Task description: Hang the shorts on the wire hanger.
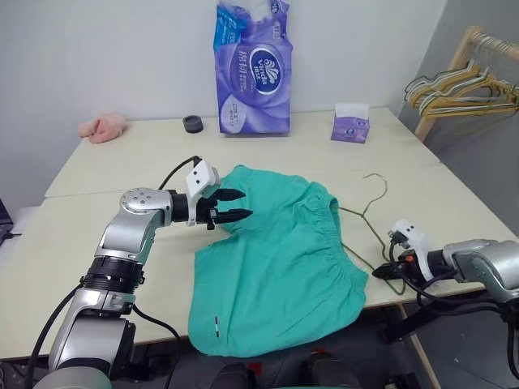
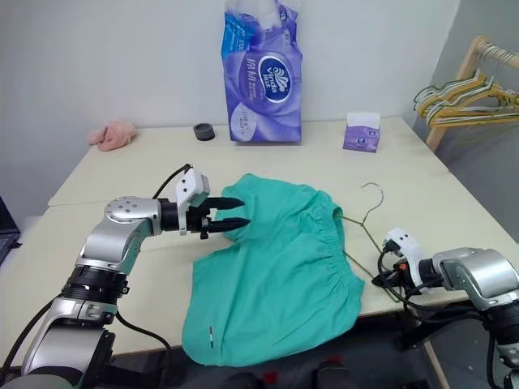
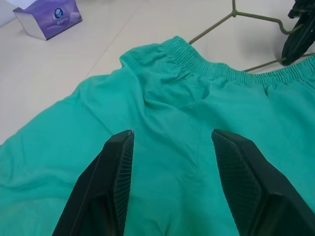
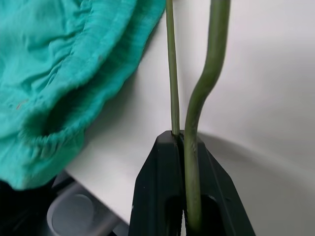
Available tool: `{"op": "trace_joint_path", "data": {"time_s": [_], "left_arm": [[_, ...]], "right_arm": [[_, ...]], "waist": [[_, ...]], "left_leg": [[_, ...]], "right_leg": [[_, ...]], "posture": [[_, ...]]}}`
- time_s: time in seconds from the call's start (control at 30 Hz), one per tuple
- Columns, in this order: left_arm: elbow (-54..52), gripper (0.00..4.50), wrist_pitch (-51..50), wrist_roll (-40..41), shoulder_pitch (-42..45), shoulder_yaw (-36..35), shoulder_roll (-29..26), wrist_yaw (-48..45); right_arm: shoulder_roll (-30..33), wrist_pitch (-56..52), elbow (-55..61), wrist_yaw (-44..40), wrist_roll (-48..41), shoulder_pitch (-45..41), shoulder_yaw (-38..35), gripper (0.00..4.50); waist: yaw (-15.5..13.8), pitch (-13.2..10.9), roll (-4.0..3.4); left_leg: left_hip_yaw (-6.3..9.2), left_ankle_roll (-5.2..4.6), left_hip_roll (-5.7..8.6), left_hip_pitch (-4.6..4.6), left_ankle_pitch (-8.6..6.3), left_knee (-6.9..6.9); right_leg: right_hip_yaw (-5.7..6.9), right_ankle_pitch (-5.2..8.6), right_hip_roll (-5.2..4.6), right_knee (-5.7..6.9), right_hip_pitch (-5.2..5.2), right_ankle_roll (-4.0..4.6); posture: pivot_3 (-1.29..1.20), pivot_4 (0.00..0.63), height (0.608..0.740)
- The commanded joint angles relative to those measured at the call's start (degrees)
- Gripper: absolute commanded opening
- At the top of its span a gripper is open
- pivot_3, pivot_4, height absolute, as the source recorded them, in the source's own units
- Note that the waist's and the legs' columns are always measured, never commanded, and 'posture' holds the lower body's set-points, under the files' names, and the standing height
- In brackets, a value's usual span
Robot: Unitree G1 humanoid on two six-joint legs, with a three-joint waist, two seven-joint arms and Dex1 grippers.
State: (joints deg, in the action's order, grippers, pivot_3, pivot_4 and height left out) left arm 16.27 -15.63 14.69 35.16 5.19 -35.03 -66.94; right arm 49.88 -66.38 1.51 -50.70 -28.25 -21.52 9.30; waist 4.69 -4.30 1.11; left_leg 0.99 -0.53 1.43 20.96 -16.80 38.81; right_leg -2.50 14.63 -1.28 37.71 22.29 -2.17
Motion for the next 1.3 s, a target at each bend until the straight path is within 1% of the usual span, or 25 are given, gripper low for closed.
{"op": "trace_joint_path", "data": {"time_s": [0.03,0.2,0.33,0.37,0.4,0.43,0.53,0.6,0.7,0.83,0.97,1.1,1.2,1.3], "left_arm": [[-1.5,2.65,1.1,0.5,0.9,-1.5,-0.2,0.4],[-0.5,2.65,1.8,0.6,1.2,-1.9,0.3,1.1],[0.5,2.65,-2.0,2.7,2.5,-3.3,1.4,2.2],[0.6,3.01,-2.3,2.7,2.8,-3.5,1.4,2.4],[0.7,3.17,-2.7,3.2,3.2,-3.9,1.6,2.5],[0.7,3.48,-2.8,3.6,3.5,-4.2,1.7,2.6],[2.7,4.42,-3.8,5.1,7.0,-6.6,1.9,4.0],[3.4,4.46,-4.1,5.3,7.9,-6.9,1.7,3.6],[6.1,4.46,-1.0,3.8,11.5,-6.1,0.1,-0.1],[8.2,4.46,3.7,1.3,13.5,-3.0,-2.5,-6.9],[11.1,4.46,11.1,-2.7,15.8,1.2,-4.4,-13.8],[13.1,4.46,15.8,-5.2,16.8,4.3,-4.3,-18.3],[15.4,4.46,19.3,-7.0,17.5,5.5,-2.7,-18.2],[15.2,4.46,19.3,-6.9,17.1,6.2,-1.5,-20.1]], "right_arm": [[-2.7,0.7,-1.2,2.7,0.1,-4.2,-4.0,0.00],[-4.4,0.7,-1.9,4.1,-0.9,-7.2,-7.3,0.00],[-5.5,0.2,2.0,4.8,-2.1,-8.1,-9.7,0.00],[-5.7,0.0,2.6,5.1,-2.3,-8.1,-10.0,0.00],[-5.4,0.8,4.1,5.3,-1.8,-7.9,-9.5,0.00],[-5.2,1.4,5.2,5.3,-1.5,-7.6,-9.2,0.00],[-4.3,3.9,12.2,5.2,-0.4,-5.9,-6.8,0.00],[-5.0,3.4,13.8,5.8,-0.9,-5.5,-6.9,0.00],[-4.4,5.6,18.6,5.8,0.8,-4.7,-3.4,0.00],[-2.0,9.9,21.8,4.4,4.1,-3.7,1.0,0.00],[0.3,13.8,25.4,2.9,6.9,-2.8,5.0,0.00],[1.2,16.4,27.0,2.3,9.2,-2.4,7.0,0.00],[1.7,17.5,28.1,1.6,10.4,-2.4,7.9,0.00],[1.9,18.0,29.0,1.1,11.3,-2.5,8.5,0.00]], "waist": [[0.1,0.0,-0.04],[0.0,0.0,-0.05],[-0.1,0.0,-0.04],[0.0,0.0,-0.04],[0.0,0.0,-0.04],[0.0,0.0,-0.04],[0.1,0.0,-0.04],[0.1,0.0,-0.03],[0.2,0.0,-0.04],[0.3,0.0,-0.05],[0.3,0.0,-0.05],[0.3,0.0,-0.04],[0.3,0.0,-0.04],[0.3,0.0,-0.04]], "left_leg": [[0.00,0.00,0.00,0.00,0.00,0.00],[0.02,0.02,0.00,0.03,-0.01,-0.02],[0.03,0.02,0.00,0.04,-0.02,-0.01],[0.05,0.02,0.00,0.04,-0.02,-0.01],[0.06,0.02,0.00,0.04,-0.02,-0.01],[0.06,0.02,0.00,0.04,-0.02,-0.01],[0.06,0.03,0.00,0.07,-0.02,-0.01],[0.09,0.03,0.00,0.10,-0.02,0.00],[0.08,0.04,0.02,0.10,-0.02,0.00],[0.08,0.04,0.01,0.09,-0.03,-0.01],[0.07,0.05,0.02,0.10,-0.03,-0.01],[0.06,0.05,0.02,0.11,-0.03,0.00],[0.05,0.04,0.02,0.11,-0.03,0.00],[0.05,0.04,0.02,0.11,-0.03,0.01]], "right_leg": [[0.00,0.00,0.00,0.02,0.01,0.00],[0.02,-0.01,-0.01,0.04,0.05,0.01],[0.03,-0.01,-0.02,0.05,0.04,0.01],[0.05,-0.01,-0.02,0.05,0.04,0.01],[0.05,-0.01,-0.02,0.04,0.04,0.01],[0.06,-0.01,-0.01,0.05,0.04,0.01],[0.07,-0.01,-0.01,0.05,0.06,0.01],[0.09,0.00,-0.01,0.05,0.09,0.00],[0.08,0.00,-0.01,0.04,0.08,0.00],[0.09,0.00,0.00,0.04,0.11,0.00],[0.10,0.00,0.00,0.00,0.10,0.00],[0.10,0.01,0.02,-0.01,0.10,-0.01],[0.08,0.08,0.02,-0.01,0.10,-0.13],[0.08,0.10,0.02,-0.01,0.10,-0.17]], "posture": [[-0.10,0.043,0.740],[-0.11,0.040,0.740],[-0.11,0.039,0.740],[-0.11,0.039,0.740],[-0.11,0.039,0.740],[-0.12,0.038,0.740],[-0.12,0.037,0.740],[-0.12,0.037,0.740],[-0.13,0.036,0.740],[-0.13,0.037,0.740],[-0.13,0.037,0.740],[-0.14,0.038,0.740],[-0.15,0.039,0.740],[-0.16,0.041,0.740]]}}
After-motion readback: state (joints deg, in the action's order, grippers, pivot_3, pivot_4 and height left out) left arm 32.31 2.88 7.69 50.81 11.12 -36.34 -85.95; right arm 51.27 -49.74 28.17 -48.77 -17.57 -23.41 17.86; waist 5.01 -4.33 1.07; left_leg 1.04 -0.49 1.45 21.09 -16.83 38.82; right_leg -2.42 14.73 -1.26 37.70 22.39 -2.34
